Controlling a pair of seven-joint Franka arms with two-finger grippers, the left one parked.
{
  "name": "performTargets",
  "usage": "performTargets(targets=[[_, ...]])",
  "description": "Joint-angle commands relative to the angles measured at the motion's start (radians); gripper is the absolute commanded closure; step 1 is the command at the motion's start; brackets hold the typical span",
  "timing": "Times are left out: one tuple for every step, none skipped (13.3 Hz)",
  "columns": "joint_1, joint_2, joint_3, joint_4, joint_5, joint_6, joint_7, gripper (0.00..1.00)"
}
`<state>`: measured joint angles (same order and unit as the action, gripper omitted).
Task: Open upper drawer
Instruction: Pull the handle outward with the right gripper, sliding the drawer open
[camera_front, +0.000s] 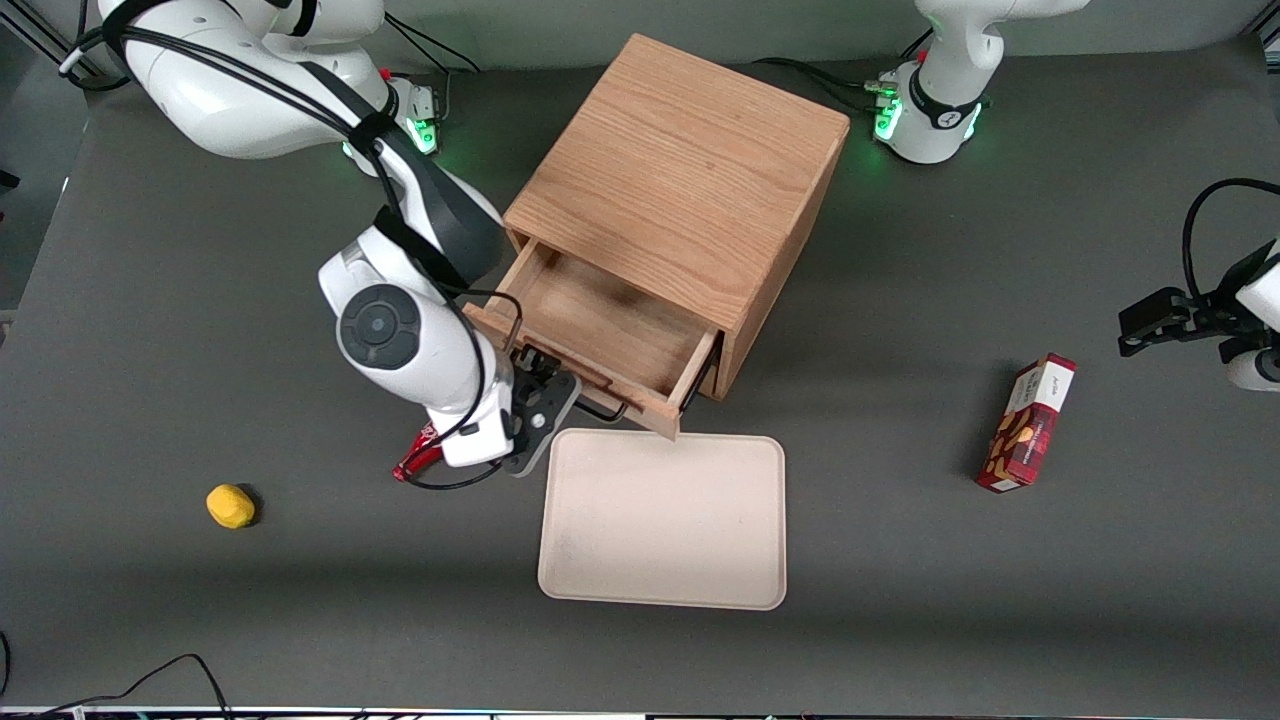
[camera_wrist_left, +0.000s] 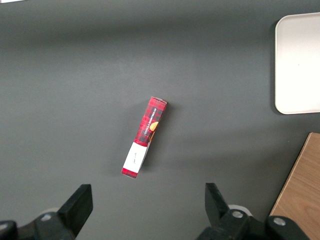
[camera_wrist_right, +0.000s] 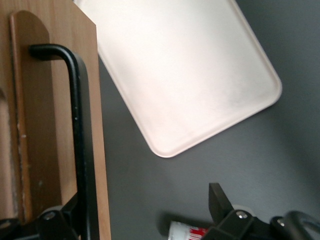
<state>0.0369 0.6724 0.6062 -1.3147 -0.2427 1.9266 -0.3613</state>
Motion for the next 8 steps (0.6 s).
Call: performTargets(targets=[[-0.021,0.001,-0.020,0.023,-0.015,0.023,-0.024,0.00],[-0.026,0.003,-0.022,0.023,-0.015,0.038,-0.024,0.00],[-0.028,0.003,-0.025,0.023,-0.013,0.055,-0.024,0.00],[-0.031,0.003,-0.046,0.026,-0.012,0.071,-0.025,0.00],[-0.032,0.003,-0.055,0.028,-0.010,0.083,-0.045,0.00],[-0.040,0.006,-0.060,0.035,-0.006,0.089,-0.080,0.00],[-0.046,0.007,-0.071,0.044,0.006,0.091,-0.099,0.00],[-0.049,0.007,-0.080,0.049,0.035,0.091,-0.102,0.00]])
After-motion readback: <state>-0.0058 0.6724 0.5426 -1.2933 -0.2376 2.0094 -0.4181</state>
